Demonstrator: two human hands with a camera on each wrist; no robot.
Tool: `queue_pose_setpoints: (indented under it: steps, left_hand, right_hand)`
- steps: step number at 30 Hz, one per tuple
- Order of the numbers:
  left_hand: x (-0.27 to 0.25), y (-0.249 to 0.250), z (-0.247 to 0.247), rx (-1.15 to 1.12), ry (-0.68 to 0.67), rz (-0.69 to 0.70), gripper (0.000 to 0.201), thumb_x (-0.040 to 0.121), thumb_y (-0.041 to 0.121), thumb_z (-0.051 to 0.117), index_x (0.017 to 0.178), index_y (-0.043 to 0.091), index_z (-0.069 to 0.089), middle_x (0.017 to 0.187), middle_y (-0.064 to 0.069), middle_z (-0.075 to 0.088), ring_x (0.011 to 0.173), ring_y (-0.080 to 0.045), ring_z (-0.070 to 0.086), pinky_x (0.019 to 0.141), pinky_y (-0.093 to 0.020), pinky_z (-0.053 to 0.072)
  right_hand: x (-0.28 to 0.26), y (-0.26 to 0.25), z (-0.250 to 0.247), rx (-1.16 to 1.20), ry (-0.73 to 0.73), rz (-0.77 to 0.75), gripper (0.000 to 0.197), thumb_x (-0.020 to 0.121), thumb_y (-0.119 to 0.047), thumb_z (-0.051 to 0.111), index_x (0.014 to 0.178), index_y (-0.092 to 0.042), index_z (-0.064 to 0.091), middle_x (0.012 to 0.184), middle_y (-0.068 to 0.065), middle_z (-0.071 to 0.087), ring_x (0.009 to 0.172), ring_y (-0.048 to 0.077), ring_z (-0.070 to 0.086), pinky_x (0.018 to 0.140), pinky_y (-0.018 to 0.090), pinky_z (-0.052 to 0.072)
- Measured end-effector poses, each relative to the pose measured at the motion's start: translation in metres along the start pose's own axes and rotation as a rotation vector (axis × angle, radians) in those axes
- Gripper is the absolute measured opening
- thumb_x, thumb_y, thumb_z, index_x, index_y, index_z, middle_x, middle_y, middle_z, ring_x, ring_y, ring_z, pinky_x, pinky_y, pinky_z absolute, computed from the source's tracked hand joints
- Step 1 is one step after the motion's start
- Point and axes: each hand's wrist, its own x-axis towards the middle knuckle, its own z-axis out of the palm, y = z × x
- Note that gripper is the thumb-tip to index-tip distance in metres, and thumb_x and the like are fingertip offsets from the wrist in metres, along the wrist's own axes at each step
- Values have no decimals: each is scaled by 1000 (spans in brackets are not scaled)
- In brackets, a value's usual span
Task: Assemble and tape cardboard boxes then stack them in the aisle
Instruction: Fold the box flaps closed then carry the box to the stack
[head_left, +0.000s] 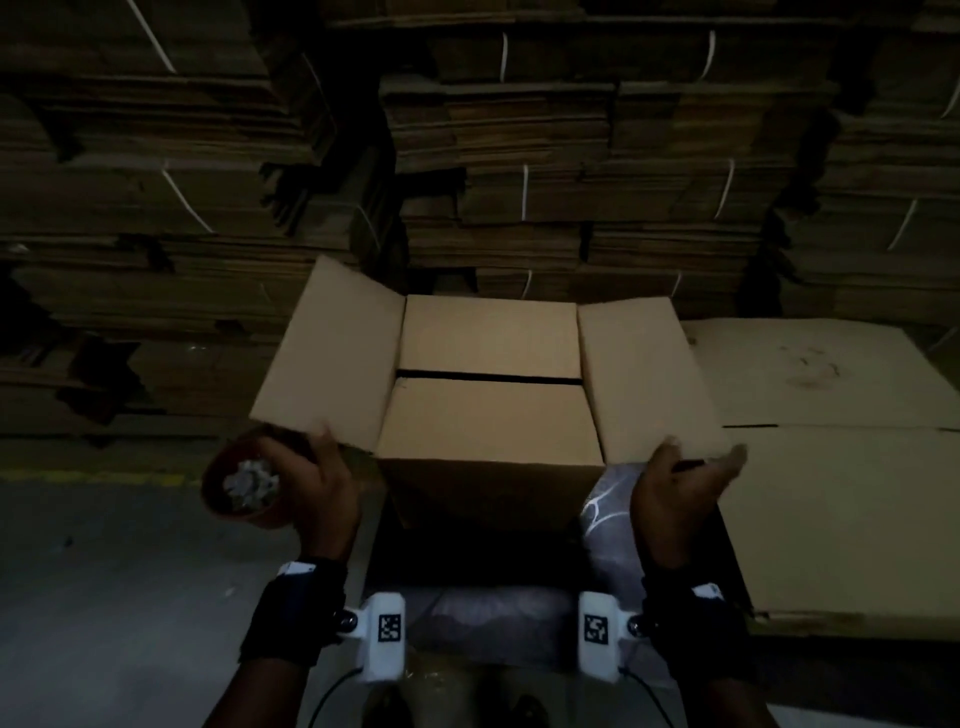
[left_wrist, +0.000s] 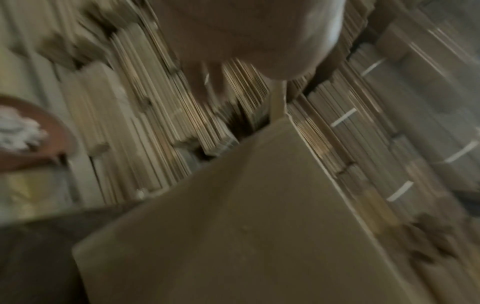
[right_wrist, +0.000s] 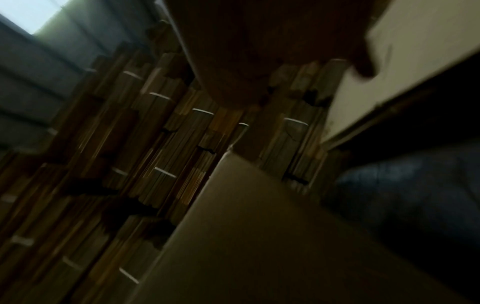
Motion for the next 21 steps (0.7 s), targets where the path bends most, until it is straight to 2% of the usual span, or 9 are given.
queue_pose_setpoints:
  steps: [2,4,6,8,11,13,15,18,21]
  left_hand:
    - [4,-12,-3,116,125,107,74,99,37,59,153,3,22,149,-28,37,136,-39,39,116,-37,31]
    - [6,-19,-6,345,147,166,69,94,36,60,152,12,31,150,-25,33,134,-43,34,112,-56,32]
    - [8,-25,-5,543,68,261,44,96,40,49,131,14,56,139,-21,46,126,-42,39,105,-64,32]
    - [6,-19,0,566,-110,232,53,97,53,36,117,13,64,130,-21,54,123,-42,43,105,-61,32]
    - [1,-7,9,554,-375,79,91,84,85,26,139,16,50,146,-20,42,136,-40,37,112,-57,31]
    - [-2,1,14,515,-505,-4,106,78,90,40,153,15,32,160,-16,24,146,-36,26,117,-54,27]
    - [-2,8,13,448,-543,-36,114,72,84,50,157,13,25,164,-13,16,150,-33,21,120,-49,25]
    - [9,9,11,366,-529,-49,114,68,80,61,156,15,29,164,-11,20,149,-30,23,120,-47,26]
    - [22,6,17,419,-410,40,99,74,71,71,152,18,39,161,-13,25,148,-31,20,120,-50,24]
  right_hand:
    - [10,2,-4,-346,-77,-134,83,89,-12,57,159,-1,14,163,27,14,148,37,22,121,44,23]
    - [20,-5,-5,-708,-242,-279,69,89,-15,58,154,-11,34,163,20,23,150,40,19,115,63,20]
    - [32,-17,2,-711,-493,-390,51,98,-22,52,147,-10,47,154,19,43,146,37,35,115,57,25]
    - [40,-36,15,-614,-723,-297,52,107,-34,42,152,-9,41,150,20,49,138,36,46,111,42,34]
    - [51,-56,46,-723,-849,-135,61,105,-59,33,159,-32,22,157,12,41,136,36,47,108,45,39]
    - [55,-54,63,-751,-879,-156,60,106,-55,35,159,-36,16,160,10,36,136,36,46,108,48,38]
    - [57,-50,71,-787,-898,-171,64,107,-42,40,161,-36,6,162,12,31,136,37,45,110,49,38]
    - [55,-44,67,-755,-885,-186,75,104,-35,45,161,-39,-4,168,8,20,140,36,42,112,48,38]
    - [45,-39,54,-743,-857,-176,71,103,-45,44,162,-38,4,163,11,33,136,38,46,111,48,40]
